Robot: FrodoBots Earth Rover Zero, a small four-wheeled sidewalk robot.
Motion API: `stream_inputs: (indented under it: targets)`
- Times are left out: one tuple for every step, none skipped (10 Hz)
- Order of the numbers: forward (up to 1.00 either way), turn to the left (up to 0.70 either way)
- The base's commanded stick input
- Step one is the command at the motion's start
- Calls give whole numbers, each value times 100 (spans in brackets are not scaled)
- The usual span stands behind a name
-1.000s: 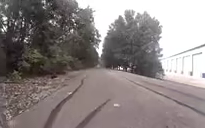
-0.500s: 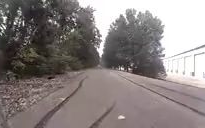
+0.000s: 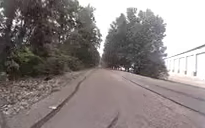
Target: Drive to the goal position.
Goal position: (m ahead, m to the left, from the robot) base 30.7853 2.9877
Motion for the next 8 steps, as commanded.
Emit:
stream_inputs:
  targets:
    - [70, 0]
    - [70, 0]
    - [70, 0]
    - [70, 0]
    - [70, 0]
    - [70, 0]
    - [70, 0]
    - [70, 0]
